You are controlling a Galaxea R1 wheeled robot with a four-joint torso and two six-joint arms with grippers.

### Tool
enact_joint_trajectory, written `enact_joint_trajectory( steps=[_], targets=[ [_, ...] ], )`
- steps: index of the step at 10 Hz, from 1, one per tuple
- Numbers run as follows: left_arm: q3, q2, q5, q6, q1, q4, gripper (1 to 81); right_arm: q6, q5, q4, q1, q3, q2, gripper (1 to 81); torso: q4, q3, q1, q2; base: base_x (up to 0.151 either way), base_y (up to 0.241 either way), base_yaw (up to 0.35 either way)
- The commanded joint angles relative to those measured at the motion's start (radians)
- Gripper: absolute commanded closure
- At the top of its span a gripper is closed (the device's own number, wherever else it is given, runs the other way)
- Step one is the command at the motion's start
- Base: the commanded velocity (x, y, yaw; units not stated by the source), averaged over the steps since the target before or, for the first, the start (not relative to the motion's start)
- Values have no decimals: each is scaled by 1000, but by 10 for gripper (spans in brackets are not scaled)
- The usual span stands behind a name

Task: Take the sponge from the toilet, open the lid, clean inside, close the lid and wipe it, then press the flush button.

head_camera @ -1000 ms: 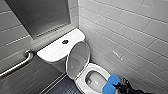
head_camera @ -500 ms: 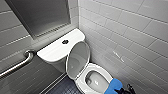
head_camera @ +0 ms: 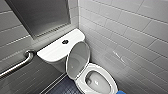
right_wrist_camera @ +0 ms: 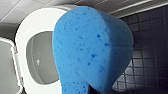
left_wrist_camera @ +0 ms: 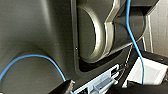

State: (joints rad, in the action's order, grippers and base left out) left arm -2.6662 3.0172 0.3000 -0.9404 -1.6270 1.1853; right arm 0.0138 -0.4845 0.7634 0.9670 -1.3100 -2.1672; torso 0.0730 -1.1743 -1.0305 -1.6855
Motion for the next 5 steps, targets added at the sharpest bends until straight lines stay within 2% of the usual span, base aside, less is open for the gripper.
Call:
enact_joint_trajectory(
  steps=[1, 2, 3, 5],
  targets=[
    [8, 8, -33, 5, -52, 20, 10, 14, 21, -77, 25, 181, 140, 811, 0, 0, 0, 0, 0, 0, 0],
    [8, 10, -33, 5, -50, 20, 10, 17, 3, -108, 8, 216, 171, 811, 0, 0, 0, 0, 0, 0, 0],
    [8, 11, -33, 5, -50, 19, 10, 20, 17, -134, -33, 241, 194, 811, 0, 0, 0, 0, 0, 0, 0],
    [6, 11, -33, 5, -49, 17, 10, 67, 134, -122, -171, 186, 158, 811, 0, 0, 0, 0, 0, 0, 0]
  ],
)
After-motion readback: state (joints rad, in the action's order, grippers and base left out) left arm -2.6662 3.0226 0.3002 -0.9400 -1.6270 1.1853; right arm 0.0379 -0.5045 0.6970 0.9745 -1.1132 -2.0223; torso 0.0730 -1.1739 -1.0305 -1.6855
